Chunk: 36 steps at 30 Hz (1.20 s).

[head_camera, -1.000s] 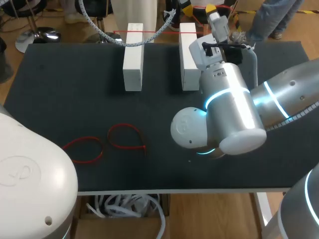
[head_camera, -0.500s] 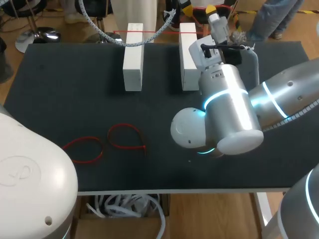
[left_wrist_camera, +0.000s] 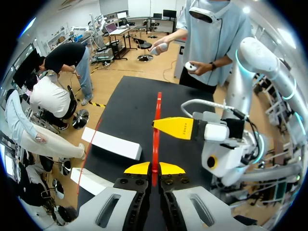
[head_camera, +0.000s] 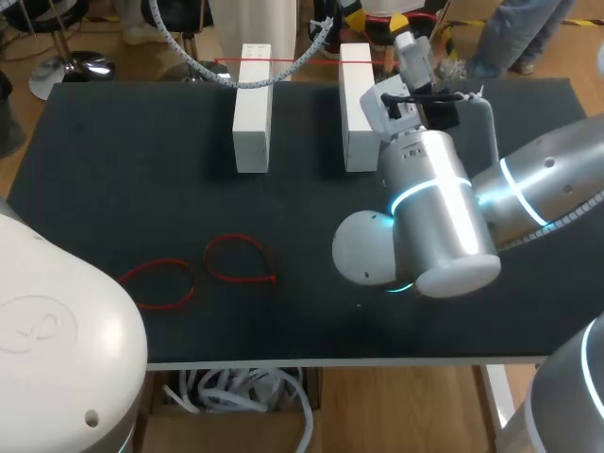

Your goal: Grab the tape and strap the tape.

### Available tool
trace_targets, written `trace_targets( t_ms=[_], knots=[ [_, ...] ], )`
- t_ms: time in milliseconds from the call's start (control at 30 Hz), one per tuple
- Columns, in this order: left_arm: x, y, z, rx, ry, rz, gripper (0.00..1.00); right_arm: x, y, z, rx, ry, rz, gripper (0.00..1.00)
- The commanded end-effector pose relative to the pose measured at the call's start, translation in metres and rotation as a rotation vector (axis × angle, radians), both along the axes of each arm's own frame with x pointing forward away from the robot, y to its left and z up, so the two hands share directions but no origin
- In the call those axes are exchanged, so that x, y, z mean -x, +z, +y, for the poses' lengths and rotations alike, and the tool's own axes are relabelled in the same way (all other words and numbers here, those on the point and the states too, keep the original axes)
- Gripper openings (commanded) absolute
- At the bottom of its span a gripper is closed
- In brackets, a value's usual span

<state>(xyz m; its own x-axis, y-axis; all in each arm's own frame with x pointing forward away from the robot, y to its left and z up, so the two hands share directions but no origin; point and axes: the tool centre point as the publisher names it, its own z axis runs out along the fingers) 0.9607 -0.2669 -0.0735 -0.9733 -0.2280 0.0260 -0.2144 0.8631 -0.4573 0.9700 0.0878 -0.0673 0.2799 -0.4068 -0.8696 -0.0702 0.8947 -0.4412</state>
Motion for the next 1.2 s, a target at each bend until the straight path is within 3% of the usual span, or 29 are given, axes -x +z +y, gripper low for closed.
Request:
trace_targets(
  t_ms=[33,433,667,700,733,867,1200],
  knots=[
    [0.000,0.001,-0.001,-0.004,0.002,0.001,0.00,0.006,0.000,0.005,0.001,0.007,-0.001,0.00],
    [0.000,0.001,-0.001,-0.004,0.002,0.001,0.00,0.011,-0.001,0.008,0.004,0.008,-0.002,0.00],
    [0.000,0.001,-0.001,-0.004,0.002,0.001,0.00,0.006,0.011,0.007,-0.070,0.003,0.035,0.00],
    [0.000,0.001,-0.001,-0.004,0.002,0.001,0.00,0.005,0.013,0.007,-0.084,0.006,0.037,0.08],
    [0.000,0.001,-0.001,-0.004,0.002,0.001,0.00,0.005,0.015,0.006,-0.091,0.007,0.043,0.29],
    [0.000,0.001,-0.001,-0.004,0.002,0.001,0.00,0.008,0.020,0.003,-0.112,0.021,0.048,0.48],
    [0.000,0.001,-0.001,-0.004,0.002,0.001,0.00,0.026,0.035,-0.013,-0.148,0.074,0.069,0.38]
  ],
)
